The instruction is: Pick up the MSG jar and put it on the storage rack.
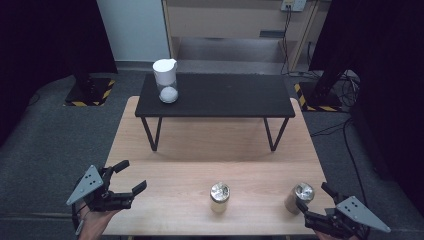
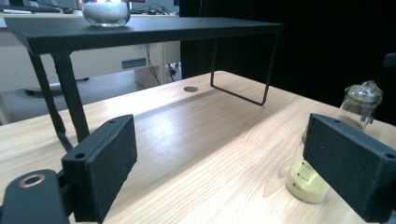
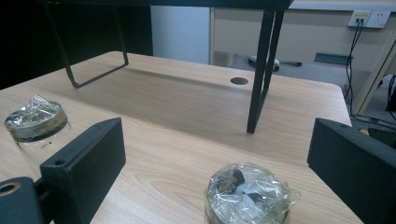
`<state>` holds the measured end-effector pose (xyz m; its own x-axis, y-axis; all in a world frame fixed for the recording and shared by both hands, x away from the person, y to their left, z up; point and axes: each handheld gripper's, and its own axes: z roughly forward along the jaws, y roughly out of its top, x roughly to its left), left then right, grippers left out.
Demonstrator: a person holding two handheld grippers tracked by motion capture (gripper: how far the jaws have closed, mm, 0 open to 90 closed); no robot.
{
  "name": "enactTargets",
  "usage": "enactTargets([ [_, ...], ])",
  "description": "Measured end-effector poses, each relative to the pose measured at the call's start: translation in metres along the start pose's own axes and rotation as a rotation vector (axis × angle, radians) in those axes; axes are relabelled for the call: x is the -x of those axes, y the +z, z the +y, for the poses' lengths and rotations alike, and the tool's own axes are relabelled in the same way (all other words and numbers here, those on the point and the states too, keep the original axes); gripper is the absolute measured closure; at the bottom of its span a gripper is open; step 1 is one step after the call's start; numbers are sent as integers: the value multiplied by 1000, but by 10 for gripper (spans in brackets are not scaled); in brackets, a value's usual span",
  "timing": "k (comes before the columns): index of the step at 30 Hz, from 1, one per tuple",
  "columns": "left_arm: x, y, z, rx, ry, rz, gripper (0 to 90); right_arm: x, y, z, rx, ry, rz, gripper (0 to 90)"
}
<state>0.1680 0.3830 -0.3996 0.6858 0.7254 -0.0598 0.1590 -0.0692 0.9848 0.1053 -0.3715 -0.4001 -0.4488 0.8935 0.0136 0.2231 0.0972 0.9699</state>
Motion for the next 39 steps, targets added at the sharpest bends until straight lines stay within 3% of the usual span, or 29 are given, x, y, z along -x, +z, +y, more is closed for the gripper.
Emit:
enactTargets([
  [15, -6, -3, -14, -24, 1, -3, 89, 0, -1, 0, 3, 0, 0, 49],
  [23, -11, -3, -19, -28, -29, -19, 67, 0, -1, 0, 4, -1, 0, 48],
  [39, -14, -7, -20, -38, -41, 3, 30, 0, -1, 0, 5, -1, 2, 47],
])
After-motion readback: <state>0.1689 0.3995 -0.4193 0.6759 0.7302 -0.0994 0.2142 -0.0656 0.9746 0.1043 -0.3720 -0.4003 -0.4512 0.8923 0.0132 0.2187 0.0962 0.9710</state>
